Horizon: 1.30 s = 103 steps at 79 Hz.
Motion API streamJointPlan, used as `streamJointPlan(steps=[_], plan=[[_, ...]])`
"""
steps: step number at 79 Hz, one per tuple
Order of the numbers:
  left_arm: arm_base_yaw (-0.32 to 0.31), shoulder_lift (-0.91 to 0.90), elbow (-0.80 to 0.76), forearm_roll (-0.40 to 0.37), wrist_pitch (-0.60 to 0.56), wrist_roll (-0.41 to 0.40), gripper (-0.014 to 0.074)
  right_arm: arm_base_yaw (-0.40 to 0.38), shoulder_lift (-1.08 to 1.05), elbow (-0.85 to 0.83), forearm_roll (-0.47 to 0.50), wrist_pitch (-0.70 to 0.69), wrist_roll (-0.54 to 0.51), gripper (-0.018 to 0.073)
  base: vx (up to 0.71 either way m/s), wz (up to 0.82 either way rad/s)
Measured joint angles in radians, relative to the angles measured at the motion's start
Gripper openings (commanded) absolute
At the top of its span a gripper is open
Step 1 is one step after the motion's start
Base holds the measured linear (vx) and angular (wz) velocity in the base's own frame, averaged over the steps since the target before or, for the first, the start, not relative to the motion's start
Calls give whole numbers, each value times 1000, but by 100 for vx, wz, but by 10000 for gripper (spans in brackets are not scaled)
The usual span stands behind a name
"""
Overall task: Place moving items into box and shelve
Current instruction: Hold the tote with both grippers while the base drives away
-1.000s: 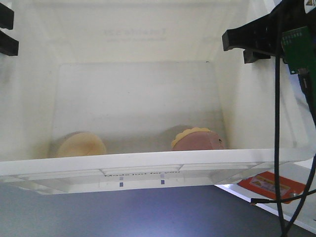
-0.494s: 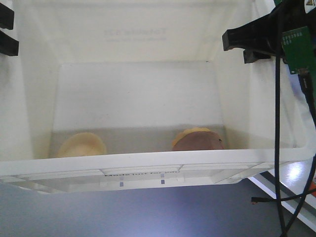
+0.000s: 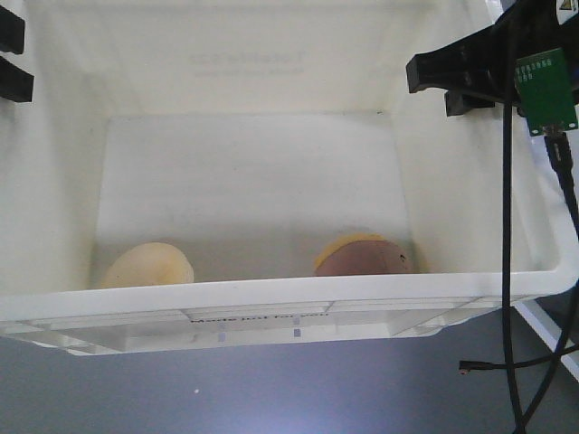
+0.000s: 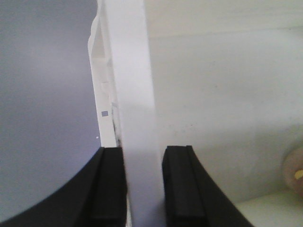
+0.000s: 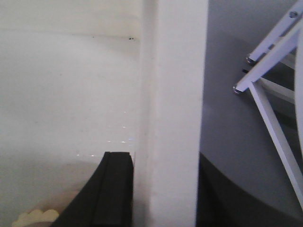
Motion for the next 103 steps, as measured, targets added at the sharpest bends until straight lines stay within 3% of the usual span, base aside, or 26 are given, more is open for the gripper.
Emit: streamJointPlan(steps=[103], plan=[[0,0,0,2,0,0,-6,0,0,0,5,7,0,-6,-19,72]])
